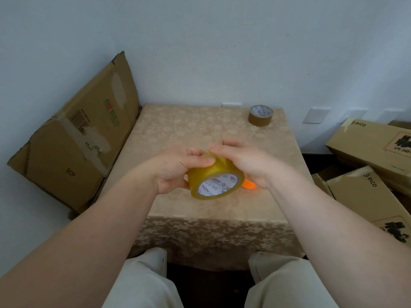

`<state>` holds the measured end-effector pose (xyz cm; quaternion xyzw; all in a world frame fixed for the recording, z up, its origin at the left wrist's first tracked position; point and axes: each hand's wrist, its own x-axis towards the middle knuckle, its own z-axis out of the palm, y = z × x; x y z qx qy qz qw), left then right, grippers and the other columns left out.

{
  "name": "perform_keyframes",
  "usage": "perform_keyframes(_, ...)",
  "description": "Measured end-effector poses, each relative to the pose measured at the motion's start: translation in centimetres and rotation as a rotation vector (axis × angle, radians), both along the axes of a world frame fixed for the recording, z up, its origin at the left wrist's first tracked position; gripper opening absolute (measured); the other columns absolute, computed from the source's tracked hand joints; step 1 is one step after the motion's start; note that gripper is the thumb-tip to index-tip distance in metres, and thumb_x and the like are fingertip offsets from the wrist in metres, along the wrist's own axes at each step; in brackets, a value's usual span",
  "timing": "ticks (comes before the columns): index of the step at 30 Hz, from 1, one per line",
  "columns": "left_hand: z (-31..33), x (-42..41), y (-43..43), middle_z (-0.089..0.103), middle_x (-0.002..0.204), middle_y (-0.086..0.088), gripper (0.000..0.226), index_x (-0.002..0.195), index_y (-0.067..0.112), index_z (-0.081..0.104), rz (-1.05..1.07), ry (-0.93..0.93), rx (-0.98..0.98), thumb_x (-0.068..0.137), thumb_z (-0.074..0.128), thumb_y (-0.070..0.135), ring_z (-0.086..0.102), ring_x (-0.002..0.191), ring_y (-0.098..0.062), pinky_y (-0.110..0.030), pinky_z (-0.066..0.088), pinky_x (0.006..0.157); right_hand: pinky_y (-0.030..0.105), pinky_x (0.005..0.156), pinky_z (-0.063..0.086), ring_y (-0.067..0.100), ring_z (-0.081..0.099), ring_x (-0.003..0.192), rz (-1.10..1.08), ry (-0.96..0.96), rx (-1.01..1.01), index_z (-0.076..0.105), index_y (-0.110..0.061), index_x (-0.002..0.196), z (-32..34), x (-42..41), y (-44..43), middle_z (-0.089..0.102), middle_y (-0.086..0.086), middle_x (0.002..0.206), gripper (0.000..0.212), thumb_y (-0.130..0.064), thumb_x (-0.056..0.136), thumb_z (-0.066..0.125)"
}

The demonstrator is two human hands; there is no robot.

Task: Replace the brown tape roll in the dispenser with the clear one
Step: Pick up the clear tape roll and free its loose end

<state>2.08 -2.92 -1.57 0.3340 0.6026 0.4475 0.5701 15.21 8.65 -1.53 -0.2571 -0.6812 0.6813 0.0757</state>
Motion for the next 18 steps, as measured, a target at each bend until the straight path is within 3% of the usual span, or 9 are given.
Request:
perform_keyframes(5,0.0,-0.6,-0.3,0.068,0.104,-0.003,0.047,0.114,0.010,0.064,-0.035,-0.057,0.038,0.072,0.065,0.030,0.062,0.098,-0.015,-0.039,0.052,0.082,0.029,0.059,0.054,0.016,0.064,0.062,-0.086,0.112,-0.128,0.059,-0.022,0.066,-0.9,0.3,0.5,0.067,-0.001,0.066,0.023,-0.034,0.065,0.079)
perform_keyframes(9,-0.1,-1.3,-0.5,0.069,0.088,0.006,0.028,0.096,0.018,0.070,-0.003,-0.105,0.081,0.071,0.065,0.028,0.063,0.088,-0.008,-0.032,0.055,0.072,0.036,0.070,0.056,0.019,0.067,0.063,-0.184,0.213,-0.376,0.062,-0.022,0.062,-1.2,0.7,0.7,0.070,0.001,0.067,0.022,-0.029,0.054,0.080)
perform_keyframes(12,-0.3,-1.6,-0.5,0.070,0.089,0.005,0.026,0.096,0.019,0.071,-0.002,-0.146,0.109,0.073,0.065,0.028,0.065,0.086,-0.008,-0.032,0.056,0.072,0.048,0.087,0.054,0.031,0.066,0.087,-0.219,0.214,-0.468,0.063,-0.013,0.094,-1.2,0.6,0.5,0.070,0.014,0.096,0.046,-0.029,0.055,0.081)
perform_keyframes(14,-0.5,-1.7,-0.6,0.070,0.095,0.002,0.038,0.105,0.017,0.069,-0.008,-0.180,0.128,0.070,0.070,0.032,0.065,0.091,-0.011,-0.034,0.056,0.075,0.053,0.095,0.048,0.035,0.062,0.102,-0.238,0.192,-0.525,0.056,-0.003,0.122,-1.2,0.6,0.3,0.062,0.023,0.120,0.077,-0.032,0.055,0.081)
perform_keyframes(15,-0.5,-1.8,-0.7,0.070,0.096,0.002,0.046,0.108,0.016,0.068,-0.010,-0.205,0.136,0.066,0.075,0.035,0.065,0.092,-0.012,-0.035,0.056,0.076,0.052,0.098,0.046,0.035,0.060,0.104,-0.233,0.197,-0.547,0.055,-0.001,0.125,-1.2,0.7,0.2,0.060,0.024,0.123,0.081,-0.034,0.055,0.081)
perform_keyframes(18,-0.7,-2.1,-0.9,0.072,0.093,0.002,0.060,0.108,0.018,0.069,-0.024,-0.279,0.171,0.054,0.085,0.040,0.066,0.093,-0.011,-0.037,0.056,0.079,0.044,0.105,0.038,0.030,0.054,0.100,-0.268,0.272,-0.643,0.064,-0.010,0.103,-1.1,0.7,0.2,0.057,0.014,0.109,0.052,-0.035,0.060,0.077)
